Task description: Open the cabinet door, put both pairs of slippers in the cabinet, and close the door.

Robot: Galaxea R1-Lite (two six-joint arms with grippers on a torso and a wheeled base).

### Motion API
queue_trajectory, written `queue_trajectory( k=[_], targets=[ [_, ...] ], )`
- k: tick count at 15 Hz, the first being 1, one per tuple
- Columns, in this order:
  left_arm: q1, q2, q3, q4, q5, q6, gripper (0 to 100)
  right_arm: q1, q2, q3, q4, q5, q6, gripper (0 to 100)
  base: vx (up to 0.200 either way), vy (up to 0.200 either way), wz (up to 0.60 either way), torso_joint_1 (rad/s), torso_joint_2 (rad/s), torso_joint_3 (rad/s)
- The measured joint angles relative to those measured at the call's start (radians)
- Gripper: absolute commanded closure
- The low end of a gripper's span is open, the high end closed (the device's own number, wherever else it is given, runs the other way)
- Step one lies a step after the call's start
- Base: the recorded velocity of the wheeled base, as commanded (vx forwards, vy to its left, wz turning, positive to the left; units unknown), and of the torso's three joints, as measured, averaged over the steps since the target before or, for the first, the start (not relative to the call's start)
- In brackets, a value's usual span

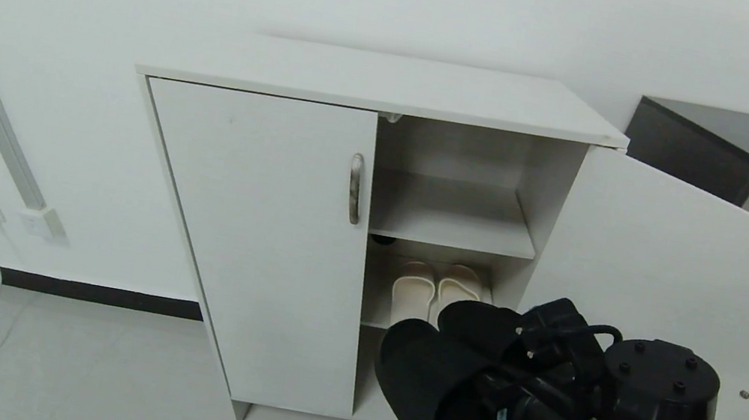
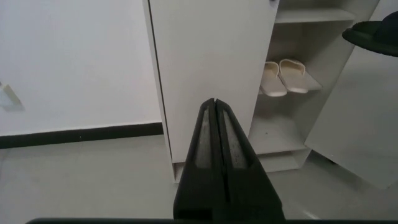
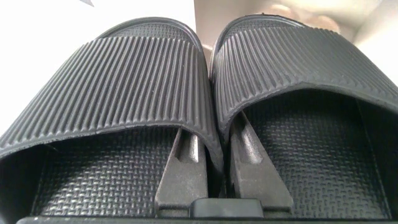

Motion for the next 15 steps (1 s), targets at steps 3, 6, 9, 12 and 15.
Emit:
queue_trajectory(
  k=[3, 6, 9, 12, 15],
  targets=[
    [0.0, 0.0, 0.0, 0.0, 0.0, 0.0, 100, 0.001, 0.0, 0.002, 0.0, 0.0, 0.0, 100, 0.0, 0.0, 0.0, -0.053, 0.45, 0.38],
    [0.0, 0.0, 0.001, 0.001, 0.0, 0.0, 100, 0.001, 0.001, 0.004, 0.001, 0.0, -0.006, 100, 0.0, 0.0, 0.0, -0.019, 0.38, 0.356],
    [0.0, 0.0, 0.0, 0.0, 0.0, 0.0, 100, 0.001, 0.002, 0.007, 0.0, 0.001, -0.014, 100, 0.0, 0.0, 0.0, 0.002, 0.1, 0.09],
    [0.0, 0.0, 0.0, 0.0, -0.001, 0.0, 100, 0.001, 0.004, 0.009, 0.0, 0.001, -0.014, 100, 0.0, 0.0, 0.0, 0.0, 0.0, 0.0],
    [0.0, 0.0, 0.0, 0.0, 0.0, 0.0, 100, 0.001, 0.01, 0.009, -0.009, 0.002, -0.014, 100, 0.0, 0.0, 0.0, 0.0, 0.0, 0.0]
  ],
)
